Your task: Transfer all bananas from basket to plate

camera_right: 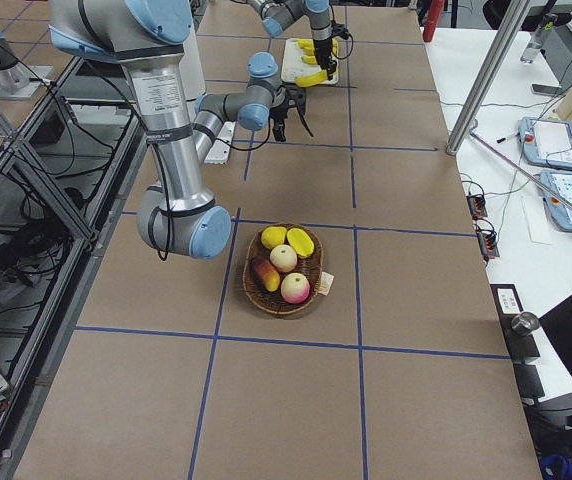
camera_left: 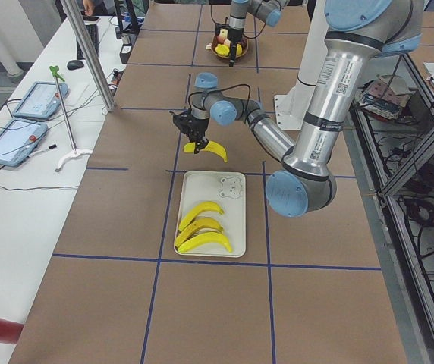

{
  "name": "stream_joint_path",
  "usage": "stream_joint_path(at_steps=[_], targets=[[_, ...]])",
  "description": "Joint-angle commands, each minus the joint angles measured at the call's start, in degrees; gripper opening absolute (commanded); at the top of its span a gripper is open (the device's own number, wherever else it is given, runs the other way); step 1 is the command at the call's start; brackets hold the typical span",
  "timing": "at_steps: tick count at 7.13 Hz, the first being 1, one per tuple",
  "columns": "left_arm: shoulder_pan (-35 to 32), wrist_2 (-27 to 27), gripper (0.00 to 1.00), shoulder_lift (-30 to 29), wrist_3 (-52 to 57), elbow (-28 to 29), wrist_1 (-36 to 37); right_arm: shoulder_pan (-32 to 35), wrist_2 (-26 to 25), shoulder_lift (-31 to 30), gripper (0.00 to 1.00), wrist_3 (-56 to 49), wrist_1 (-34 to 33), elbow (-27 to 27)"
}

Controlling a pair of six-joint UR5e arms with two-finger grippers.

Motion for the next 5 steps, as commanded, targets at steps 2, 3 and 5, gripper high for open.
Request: stream_joint_path(at_steps=[2, 3, 5], targets=[[-4.7, -0.2, 0.03, 8.3, -2.8, 1.3, -4.2, 6.5, 4.9, -5.6, 1.0, -13.3, -5.2, 2.0], [-5.8, -0.3, 0.04, 9.0, -3.7, 4.5, -8.9, 7.2, 5.9, -6.6, 1.0, -14.0, -5.2, 2.3], [-5.9, -0.3, 0.16, 9.3, -7.7, 12.7, -20.7, 7.3, 6.0, -7.2, 1.0, -14.0, -5.1, 2.5]])
